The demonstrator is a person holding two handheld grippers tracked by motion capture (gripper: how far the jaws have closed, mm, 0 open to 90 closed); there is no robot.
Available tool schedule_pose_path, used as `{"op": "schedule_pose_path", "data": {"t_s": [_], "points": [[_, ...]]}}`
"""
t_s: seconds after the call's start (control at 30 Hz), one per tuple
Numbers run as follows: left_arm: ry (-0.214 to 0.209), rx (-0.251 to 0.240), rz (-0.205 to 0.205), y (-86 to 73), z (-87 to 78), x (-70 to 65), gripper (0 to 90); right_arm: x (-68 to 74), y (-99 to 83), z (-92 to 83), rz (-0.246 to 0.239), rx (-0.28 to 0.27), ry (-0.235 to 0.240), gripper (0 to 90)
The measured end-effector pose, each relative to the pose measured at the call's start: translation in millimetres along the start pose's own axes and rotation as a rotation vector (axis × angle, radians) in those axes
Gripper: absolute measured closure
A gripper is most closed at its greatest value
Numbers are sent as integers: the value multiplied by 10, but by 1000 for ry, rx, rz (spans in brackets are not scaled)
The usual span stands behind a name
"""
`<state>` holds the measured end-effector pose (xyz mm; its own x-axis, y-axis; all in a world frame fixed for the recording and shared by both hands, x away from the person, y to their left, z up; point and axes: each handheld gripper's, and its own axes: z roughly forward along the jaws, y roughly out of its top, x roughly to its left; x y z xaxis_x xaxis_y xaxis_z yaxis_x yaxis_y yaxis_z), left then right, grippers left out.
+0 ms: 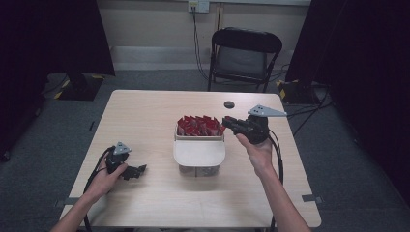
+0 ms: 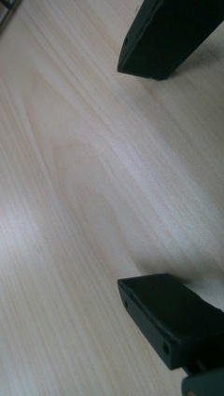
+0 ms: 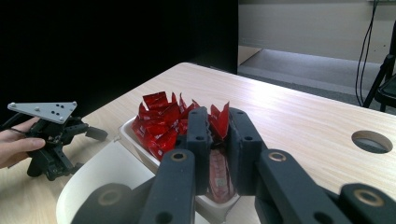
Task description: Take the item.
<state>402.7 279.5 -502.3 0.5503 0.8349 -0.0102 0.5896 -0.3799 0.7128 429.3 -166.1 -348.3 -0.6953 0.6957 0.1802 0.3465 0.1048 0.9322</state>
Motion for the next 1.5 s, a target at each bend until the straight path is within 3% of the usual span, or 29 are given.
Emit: {"op": "schedule_pose_path", "data": {"t_s": [0.53, 1.5], "points": [[0, 0, 0, 0, 0, 0, 0, -13, 92, -128, 13, -62, -3, 816], [0, 0, 0, 0, 0, 0, 0, -46, 171, -263, 17, -115, -5, 824]]}}
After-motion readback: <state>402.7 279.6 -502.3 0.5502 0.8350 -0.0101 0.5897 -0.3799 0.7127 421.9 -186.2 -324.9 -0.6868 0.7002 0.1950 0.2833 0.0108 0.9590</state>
